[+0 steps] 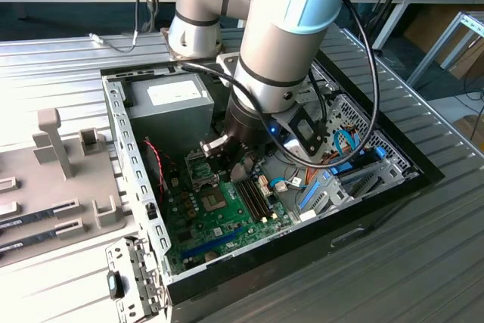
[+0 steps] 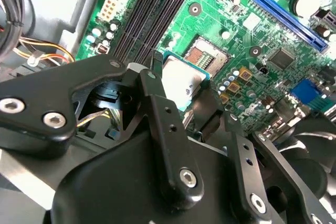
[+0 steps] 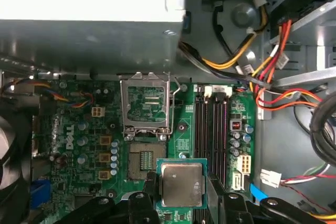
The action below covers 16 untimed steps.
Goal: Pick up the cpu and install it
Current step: 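Place the cpu into insertion slot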
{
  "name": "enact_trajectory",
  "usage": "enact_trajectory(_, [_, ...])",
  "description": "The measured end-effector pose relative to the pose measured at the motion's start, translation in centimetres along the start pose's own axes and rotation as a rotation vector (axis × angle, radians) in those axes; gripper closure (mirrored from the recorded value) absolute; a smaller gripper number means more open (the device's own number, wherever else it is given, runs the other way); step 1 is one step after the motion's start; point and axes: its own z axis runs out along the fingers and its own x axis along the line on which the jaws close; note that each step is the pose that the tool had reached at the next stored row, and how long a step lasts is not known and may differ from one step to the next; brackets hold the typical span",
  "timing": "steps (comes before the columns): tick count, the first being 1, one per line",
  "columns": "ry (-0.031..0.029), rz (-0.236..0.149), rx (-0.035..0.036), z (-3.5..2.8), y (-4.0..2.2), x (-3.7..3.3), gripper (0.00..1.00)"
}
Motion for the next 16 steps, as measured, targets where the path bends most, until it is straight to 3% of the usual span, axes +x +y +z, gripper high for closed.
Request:
enact_trajectory(5, [0.0,-0.001,0.0001,1.13,0.08,2.18,0.53])
enact_trajectory(9, [-0.0006,0.022,0.0012,2.03,0.06,2.38,0.53])
enact_trajectory(16, [-0.0006,0.028,0.0046,4.46,-0.07,2.61,0.53])
